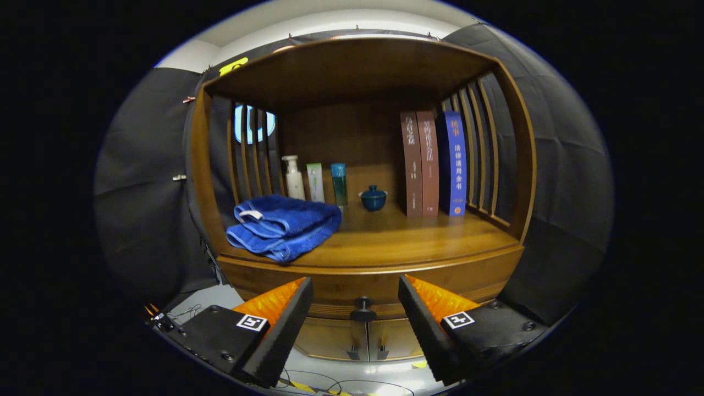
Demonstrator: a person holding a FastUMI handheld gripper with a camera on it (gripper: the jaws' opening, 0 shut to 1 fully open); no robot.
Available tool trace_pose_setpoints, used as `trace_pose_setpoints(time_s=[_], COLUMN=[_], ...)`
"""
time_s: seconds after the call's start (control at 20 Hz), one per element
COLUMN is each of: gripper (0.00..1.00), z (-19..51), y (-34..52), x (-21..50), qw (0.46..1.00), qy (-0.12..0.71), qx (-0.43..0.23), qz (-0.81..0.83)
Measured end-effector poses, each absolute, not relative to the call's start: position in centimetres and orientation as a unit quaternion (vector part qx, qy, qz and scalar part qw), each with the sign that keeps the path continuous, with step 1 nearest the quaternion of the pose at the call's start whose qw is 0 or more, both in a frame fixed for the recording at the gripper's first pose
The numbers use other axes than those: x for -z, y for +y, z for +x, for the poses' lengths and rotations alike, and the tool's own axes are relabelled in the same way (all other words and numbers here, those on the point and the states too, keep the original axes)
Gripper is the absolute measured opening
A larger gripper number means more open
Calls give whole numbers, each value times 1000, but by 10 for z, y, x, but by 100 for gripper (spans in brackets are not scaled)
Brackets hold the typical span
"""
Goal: Pull open the drawer, take out the items inside it, and place them on the countertop above the cabinet.
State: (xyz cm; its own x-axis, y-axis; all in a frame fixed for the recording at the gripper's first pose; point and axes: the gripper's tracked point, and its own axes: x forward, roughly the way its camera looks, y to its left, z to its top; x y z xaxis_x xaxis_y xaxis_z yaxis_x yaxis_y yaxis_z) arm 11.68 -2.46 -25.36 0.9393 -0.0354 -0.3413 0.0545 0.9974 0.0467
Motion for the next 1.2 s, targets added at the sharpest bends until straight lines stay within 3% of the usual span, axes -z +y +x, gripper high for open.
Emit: trace_pose_setpoints(time_s=[0.35,0.45,0.7,0.95,1.0,1.2], gripper=[99,92,57,43,35,35], z=[136,139,143,143,141,141], y=[-33,-38,-38,-39,-39,-38], x=[330,342,363,358,360,361], qw=[972,969,963,964,963,962], qy=[230,241,265,260,262,269], qx=[34,40,45,53,53,49], qz=[34,37,38,14,13,13])
